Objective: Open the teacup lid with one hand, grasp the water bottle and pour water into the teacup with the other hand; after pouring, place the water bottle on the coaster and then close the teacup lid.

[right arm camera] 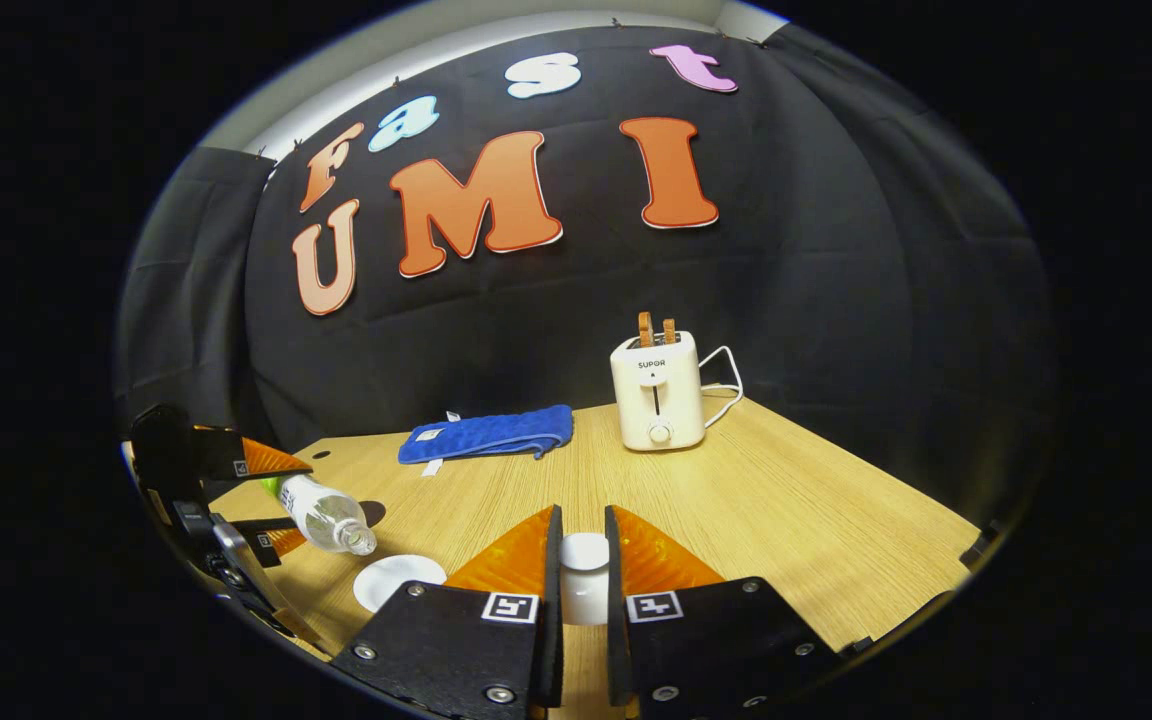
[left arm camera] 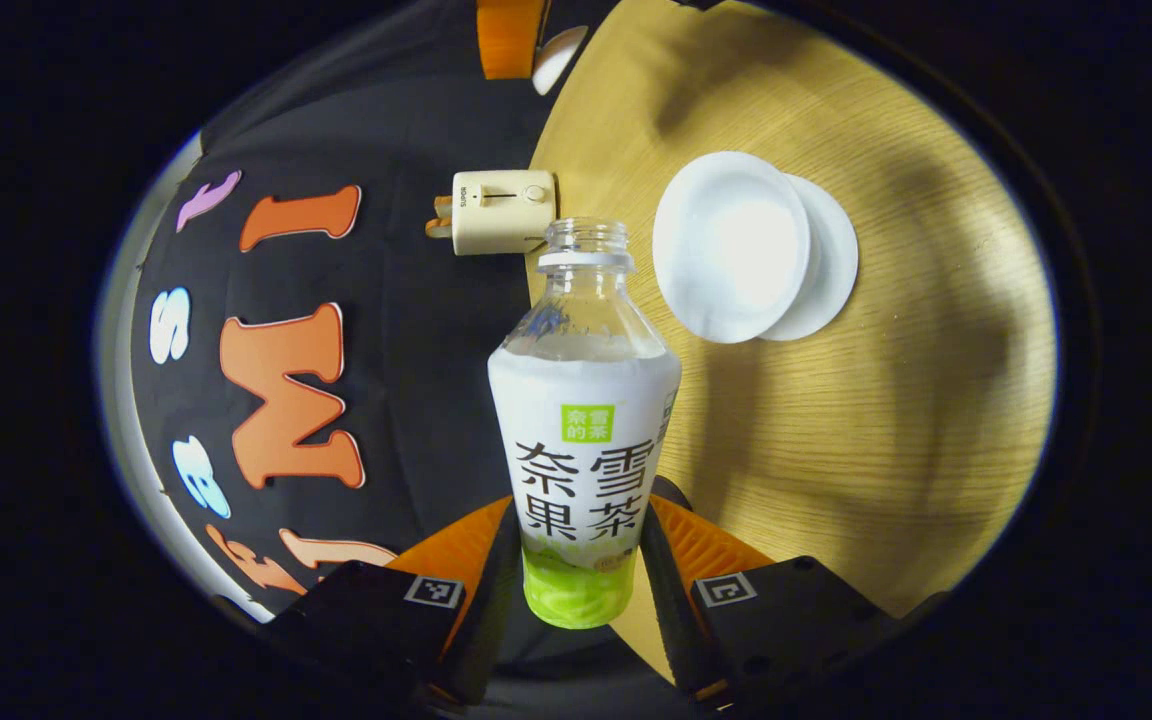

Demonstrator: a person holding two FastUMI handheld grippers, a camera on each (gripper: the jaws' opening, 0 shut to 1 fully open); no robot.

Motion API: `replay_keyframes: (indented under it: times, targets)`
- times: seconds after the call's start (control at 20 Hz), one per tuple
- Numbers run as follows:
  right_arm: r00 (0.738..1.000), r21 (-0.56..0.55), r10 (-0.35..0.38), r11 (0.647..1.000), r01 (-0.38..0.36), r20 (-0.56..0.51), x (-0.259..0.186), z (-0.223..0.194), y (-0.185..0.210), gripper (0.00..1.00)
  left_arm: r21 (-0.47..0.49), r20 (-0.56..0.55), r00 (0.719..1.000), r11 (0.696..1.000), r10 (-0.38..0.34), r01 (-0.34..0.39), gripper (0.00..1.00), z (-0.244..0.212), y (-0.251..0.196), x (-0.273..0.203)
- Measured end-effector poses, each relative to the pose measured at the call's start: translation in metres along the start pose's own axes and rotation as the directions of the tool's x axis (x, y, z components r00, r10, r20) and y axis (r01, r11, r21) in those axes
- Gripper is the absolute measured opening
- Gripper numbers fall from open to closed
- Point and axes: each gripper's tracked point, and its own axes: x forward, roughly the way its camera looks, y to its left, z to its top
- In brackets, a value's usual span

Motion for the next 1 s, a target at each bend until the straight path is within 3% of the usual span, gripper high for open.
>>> replay_keyframes:
  times: [0.25,0.3,0.55,0.8,0.9,1.0]
  targets:
    - [1.0,0.001,0.004,1.0,-0.004,-0.003,0.001,0.0,0.0,0.18,0.087,-0.035,0.999,0.996,-0.028,0.031,0.67,-0.004,-0.002,0.002]
    - [1.0,0.001,0.004,1.0,-0.004,-0.005,0.001,-0.001,0.001,0.18,0.102,-0.039,0.999,0.994,-0.033,0.037,0.72,-0.005,-0.002,0.003]
    - [1.0,0.0,0.006,1.0,-0.006,-0.006,0.001,-0.001,0.001,0.18,0.204,-0.066,0.997,0.978,-0.034,0.047,0.67,-0.01,0.004,0.002]
    - [1.0,0.0,0.007,1.0,-0.007,-0.009,0.001,-0.001,0.0,0.18,0.309,-0.08,0.996,0.949,-0.043,0.066,0.67,-0.003,0.008,0.006]
    - [1.0,0.001,0.007,1.0,-0.007,-0.01,0.001,-0.001,0.0,0.18,0.357,-0.081,0.996,0.932,-0.037,0.064,0.72,0.001,0.011,0.007]
    - [1.0,0.001,0.007,1.0,-0.007,-0.013,0.001,-0.002,0.0,0.18,0.388,-0.083,0.996,0.92,-0.033,0.063,0.67,0.003,0.013,0.003]
